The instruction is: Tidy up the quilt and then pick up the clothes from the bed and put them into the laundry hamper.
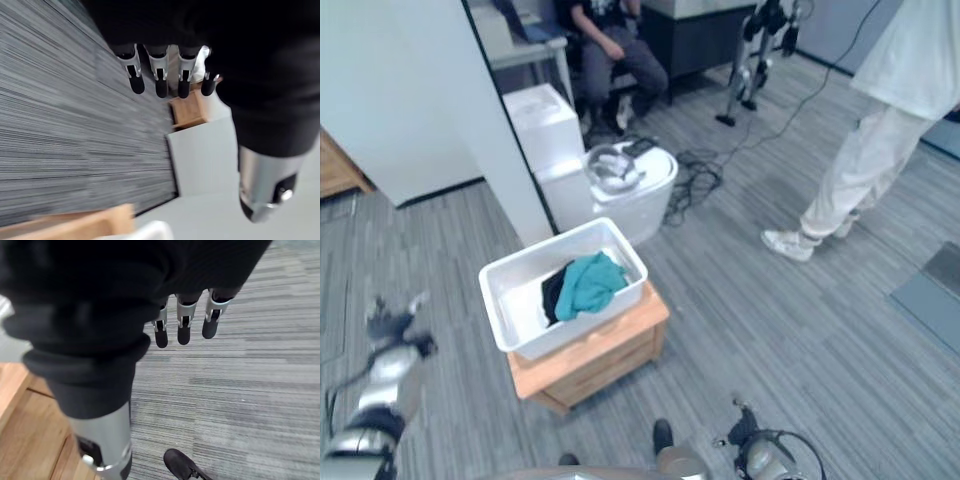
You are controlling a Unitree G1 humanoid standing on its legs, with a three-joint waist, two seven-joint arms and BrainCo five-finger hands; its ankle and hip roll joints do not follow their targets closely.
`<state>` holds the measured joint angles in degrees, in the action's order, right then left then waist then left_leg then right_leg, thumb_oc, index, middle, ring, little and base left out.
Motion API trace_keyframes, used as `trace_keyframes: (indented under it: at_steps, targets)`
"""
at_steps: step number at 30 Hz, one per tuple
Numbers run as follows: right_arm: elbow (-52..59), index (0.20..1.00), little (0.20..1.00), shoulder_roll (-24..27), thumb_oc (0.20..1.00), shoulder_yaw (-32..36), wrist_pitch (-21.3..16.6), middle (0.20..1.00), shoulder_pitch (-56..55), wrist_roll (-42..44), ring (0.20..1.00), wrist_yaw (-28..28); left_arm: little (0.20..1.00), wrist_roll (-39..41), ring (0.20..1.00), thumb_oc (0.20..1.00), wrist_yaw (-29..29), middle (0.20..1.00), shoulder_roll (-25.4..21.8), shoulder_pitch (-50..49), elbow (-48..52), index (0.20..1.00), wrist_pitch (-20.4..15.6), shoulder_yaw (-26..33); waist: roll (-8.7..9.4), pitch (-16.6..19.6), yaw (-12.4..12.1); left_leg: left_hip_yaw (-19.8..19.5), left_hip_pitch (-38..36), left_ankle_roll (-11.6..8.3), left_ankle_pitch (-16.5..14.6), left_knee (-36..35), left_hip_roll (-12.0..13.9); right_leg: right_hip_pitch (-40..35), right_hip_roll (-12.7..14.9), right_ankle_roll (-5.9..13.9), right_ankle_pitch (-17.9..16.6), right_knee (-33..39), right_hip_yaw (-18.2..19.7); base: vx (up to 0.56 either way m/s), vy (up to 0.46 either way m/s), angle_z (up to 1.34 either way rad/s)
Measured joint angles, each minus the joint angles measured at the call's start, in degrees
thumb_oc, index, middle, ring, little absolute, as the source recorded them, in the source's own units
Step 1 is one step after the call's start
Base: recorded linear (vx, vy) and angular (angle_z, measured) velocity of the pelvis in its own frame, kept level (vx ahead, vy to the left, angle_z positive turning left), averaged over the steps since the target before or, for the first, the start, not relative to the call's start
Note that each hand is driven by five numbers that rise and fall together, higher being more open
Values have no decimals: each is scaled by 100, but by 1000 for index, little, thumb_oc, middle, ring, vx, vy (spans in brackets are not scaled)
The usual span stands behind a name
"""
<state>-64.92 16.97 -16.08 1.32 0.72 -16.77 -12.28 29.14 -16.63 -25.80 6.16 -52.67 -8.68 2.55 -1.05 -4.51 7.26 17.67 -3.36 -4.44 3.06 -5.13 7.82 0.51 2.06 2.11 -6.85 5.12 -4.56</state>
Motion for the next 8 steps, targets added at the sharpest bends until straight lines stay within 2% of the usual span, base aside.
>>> trace_keyframes:
  at_steps: [2,3,5,6,8]
  targets:
    - [-204,1000,1000,-87,1000,28,63,1000,20,128,1000,0,1000,-38,1000,1000,210,1000,254,-565,-448,1000,124,-13,115,20,-152,-78,66,7,16,-1,-3,-1,16,-33,22,-2,-60,11,74,12]
    - [-346,1000,1000,-146,1000,183,126,1000,22,190,1000,-2,1000,-75,1000,1000,350,1000,509,-874,-976,1000,131,33,154,51,-83,-87,-15,15,-5,0,-22,-72,33,-33,32,0,-78,-7,57,13]
    - [-363,1000,1000,-167,1000,198,139,1000,-82,212,1000,3,1000,-68,1000,1000,427,1000,806,-1121,-1328,1000,347,16,180,103,-136,-134,8,24,-11,0,-52,-66,61,-24,52,0,-116,-10,65,16]
    - [-359,1000,1000,-221,1000,214,138,1000,-69,220,1000,11,1000,-70,1000,1000,520,1000,1059,-1266,-1842,1000,458,66,217,105,-248,-157,30,30,-6,1,-77,-49,87,-24,51,0,-132,-7,40,12]
    - [-346,1000,1000,-273,1000,201,132,1000,-37,229,1000,8,1000,-197,1000,1000,544,1000,1185,-1422,-2043,1000,507,5,228,125,-289,-169,23,31,-6,0,-86,-68,99,-20,49,-1,-133,-4,48,4]
